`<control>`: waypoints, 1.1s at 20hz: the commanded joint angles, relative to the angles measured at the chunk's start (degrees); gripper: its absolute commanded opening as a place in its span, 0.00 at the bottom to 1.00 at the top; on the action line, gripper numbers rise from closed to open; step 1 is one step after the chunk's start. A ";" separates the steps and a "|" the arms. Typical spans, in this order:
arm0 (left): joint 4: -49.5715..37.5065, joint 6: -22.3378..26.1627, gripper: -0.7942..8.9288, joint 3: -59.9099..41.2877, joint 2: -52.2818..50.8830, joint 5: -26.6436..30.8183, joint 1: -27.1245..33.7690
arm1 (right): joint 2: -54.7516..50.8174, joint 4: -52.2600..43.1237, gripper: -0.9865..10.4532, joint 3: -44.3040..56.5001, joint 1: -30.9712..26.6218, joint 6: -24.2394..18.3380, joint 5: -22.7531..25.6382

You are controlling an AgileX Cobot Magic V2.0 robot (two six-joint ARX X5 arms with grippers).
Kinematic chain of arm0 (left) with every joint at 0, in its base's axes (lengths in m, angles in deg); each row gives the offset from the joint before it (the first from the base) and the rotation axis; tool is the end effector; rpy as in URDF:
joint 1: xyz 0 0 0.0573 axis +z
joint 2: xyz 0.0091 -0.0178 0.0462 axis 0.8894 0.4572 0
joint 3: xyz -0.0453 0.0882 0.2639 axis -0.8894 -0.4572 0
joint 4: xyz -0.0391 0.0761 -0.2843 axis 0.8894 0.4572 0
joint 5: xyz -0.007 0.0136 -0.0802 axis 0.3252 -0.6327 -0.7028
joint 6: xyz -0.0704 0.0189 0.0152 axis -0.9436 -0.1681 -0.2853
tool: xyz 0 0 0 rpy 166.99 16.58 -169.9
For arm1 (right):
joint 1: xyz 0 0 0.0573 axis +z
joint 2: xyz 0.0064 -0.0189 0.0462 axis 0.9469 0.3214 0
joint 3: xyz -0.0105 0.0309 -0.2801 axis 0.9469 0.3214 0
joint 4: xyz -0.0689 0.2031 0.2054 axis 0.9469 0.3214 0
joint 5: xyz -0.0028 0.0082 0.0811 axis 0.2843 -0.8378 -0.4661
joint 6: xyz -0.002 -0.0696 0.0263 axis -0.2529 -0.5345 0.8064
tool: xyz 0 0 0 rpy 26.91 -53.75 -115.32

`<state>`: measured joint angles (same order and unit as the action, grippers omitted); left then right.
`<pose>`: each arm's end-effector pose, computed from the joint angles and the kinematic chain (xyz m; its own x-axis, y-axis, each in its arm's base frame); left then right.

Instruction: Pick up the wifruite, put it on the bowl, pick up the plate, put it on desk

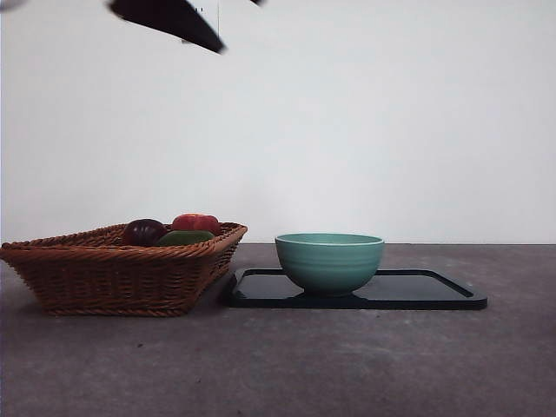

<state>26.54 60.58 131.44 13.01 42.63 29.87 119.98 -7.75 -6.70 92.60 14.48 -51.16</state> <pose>0.2917 -0.2171 0.3604 0.3455 -0.7031 -0.6215 0.7900 0.5754 -0.2117 0.1343 0.0810 0.3050 0.4399 0.6573 -0.6119 -0.5919 0.7247 0.3529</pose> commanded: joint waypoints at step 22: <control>-9.01 18.05 0.43 19.32 38.56 9.16 -4.87 | 0.26 1.03 0.23 -0.37 0.28 0.42 -0.31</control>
<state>18.19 77.08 149.08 49.84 51.59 25.50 119.98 -6.39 -6.70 92.60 14.48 -51.29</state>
